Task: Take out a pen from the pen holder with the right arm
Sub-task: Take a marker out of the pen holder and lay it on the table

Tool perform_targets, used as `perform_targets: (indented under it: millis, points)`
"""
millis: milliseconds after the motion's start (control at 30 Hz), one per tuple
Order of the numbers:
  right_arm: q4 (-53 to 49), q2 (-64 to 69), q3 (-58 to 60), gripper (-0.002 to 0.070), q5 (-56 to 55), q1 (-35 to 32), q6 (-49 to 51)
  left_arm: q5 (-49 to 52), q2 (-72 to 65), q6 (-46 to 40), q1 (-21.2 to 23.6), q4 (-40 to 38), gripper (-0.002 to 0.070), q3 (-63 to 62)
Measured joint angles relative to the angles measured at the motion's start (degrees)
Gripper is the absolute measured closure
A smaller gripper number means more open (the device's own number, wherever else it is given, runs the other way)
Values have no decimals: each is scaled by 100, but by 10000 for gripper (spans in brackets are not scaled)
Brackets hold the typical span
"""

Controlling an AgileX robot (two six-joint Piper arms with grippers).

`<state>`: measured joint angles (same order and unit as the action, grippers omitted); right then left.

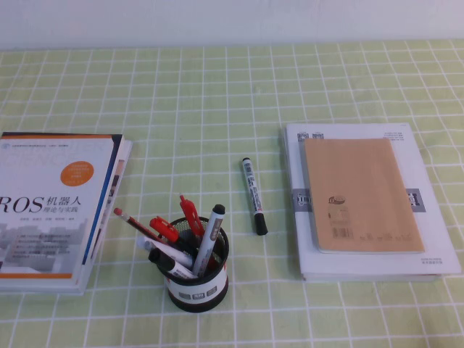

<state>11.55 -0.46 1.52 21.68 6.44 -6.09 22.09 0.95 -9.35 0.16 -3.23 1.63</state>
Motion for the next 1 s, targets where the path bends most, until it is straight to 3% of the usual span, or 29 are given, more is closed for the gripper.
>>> perform_targets:
  millis: [1000]
  points:
    - [689,0,0,689,-148,0,0,0,0,0,0,0,681,0]
